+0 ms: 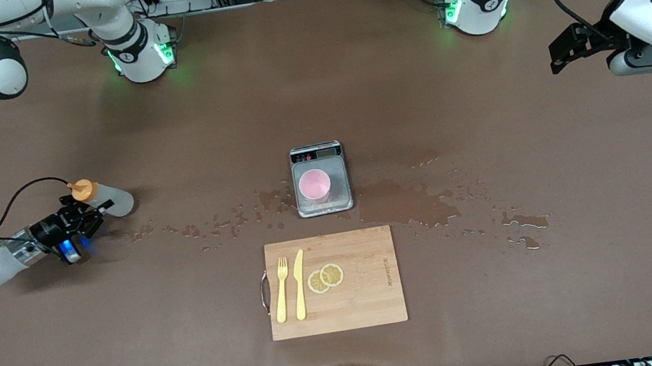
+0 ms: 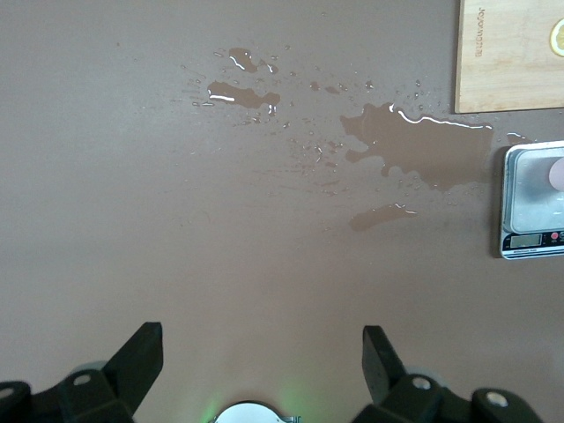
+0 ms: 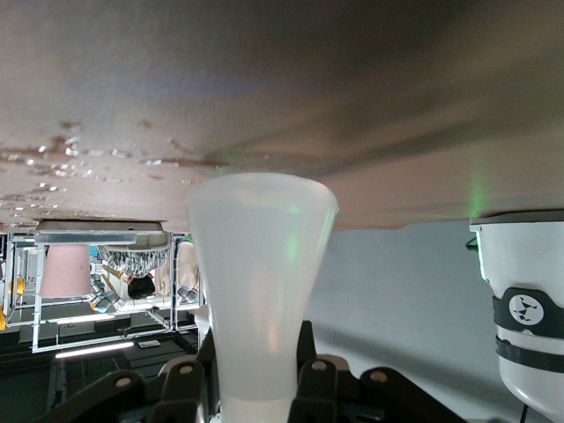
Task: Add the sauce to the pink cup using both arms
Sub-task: 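Carry the bottle back beside the scale with the right gripper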
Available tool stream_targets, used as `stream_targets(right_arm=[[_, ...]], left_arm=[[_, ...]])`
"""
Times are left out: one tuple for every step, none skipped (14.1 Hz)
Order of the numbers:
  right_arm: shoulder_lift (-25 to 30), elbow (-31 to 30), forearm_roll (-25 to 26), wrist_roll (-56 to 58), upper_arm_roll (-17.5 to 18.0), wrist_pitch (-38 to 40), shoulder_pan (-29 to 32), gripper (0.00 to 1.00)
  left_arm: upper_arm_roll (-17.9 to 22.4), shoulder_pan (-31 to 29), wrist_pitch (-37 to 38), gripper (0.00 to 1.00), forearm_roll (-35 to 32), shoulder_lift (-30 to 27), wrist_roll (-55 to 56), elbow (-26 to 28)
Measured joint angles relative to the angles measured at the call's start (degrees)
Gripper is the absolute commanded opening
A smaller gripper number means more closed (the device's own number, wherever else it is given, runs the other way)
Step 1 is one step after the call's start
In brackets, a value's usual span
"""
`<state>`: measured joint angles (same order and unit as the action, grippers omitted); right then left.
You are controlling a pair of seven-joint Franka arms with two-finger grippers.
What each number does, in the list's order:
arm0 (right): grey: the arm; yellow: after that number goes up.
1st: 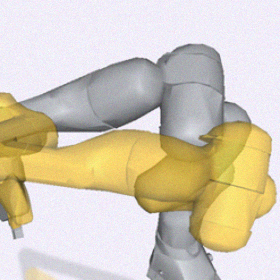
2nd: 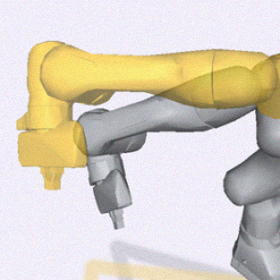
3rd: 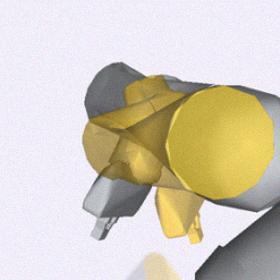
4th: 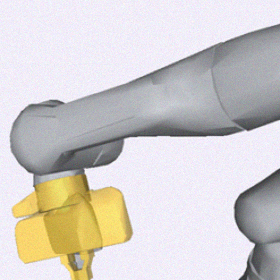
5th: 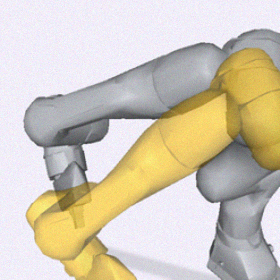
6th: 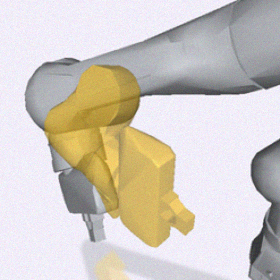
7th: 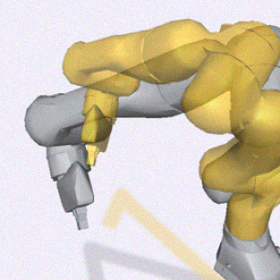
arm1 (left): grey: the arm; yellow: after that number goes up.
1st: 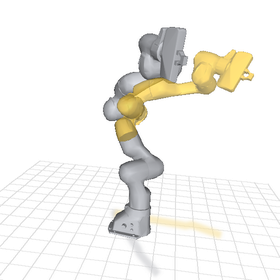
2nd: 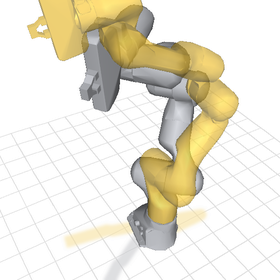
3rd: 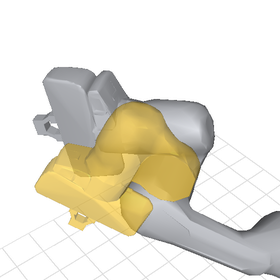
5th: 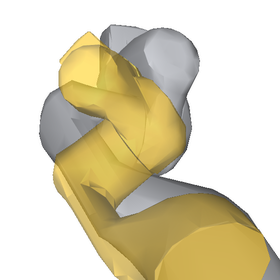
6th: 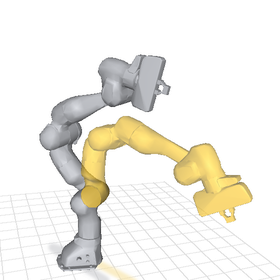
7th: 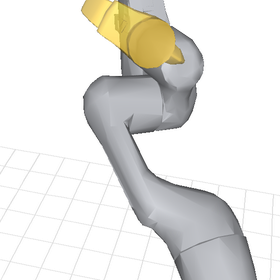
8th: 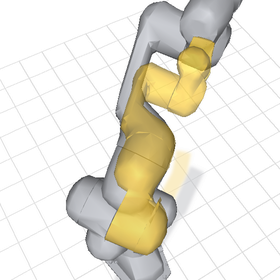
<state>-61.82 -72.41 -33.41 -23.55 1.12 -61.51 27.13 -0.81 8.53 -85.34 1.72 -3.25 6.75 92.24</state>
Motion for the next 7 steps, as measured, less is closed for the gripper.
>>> stream_targets(right_arm=[[-0.14, -0.40, 0.00, 0.04, 0.12, -0.48, -0.05, 0.33], [-0.12, -0.48, 0.01, 0.04, 0.26, -0.48, -0.13, 0.50], [-0.12, -0.48, 0.02, 0.04, 0.36, -0.55, -0.31, 0.62], [-0.11, -0.47, 0.03, 0.04, 0.44, -0.56, -0.49, 0.71], [-0.11, -0.47, 0.03, 0.04, 0.51, -0.64, -0.64, 0.82], [-0.09, -0.42, 0.06, 0.03, 0.54, -0.91, -0.78, 0.87], [-0.05, -0.24, 0.17, 0.03, 0.54, -1.28, -0.88, 0.92]], left_arm=[[0.01, -0.16, -0.01, 1.00, 0.00, 0.01, 0.00, 0.00], [0.01, -0.29, -0.01, 1.00, 0.00, 0.03, -0.02, 0.00], [0.03, -0.35, -0.02, 1.00, 0.00, 0.05, -0.13, 0.00], [0.05, -0.38, -0.02, 1.00, 0.00, 0.06, -0.41, 0.00], [0.06, -0.41, -0.02, 1.00, 0.00, 0.07, -0.66, 0.00], [0.06, -0.42, -0.02, 1.00, 0.00, 0.08, -0.82, 0.00], [0.06, -0.42, -0.02, 1.00, 0.00, 0.08, -0.90, 0.00]])
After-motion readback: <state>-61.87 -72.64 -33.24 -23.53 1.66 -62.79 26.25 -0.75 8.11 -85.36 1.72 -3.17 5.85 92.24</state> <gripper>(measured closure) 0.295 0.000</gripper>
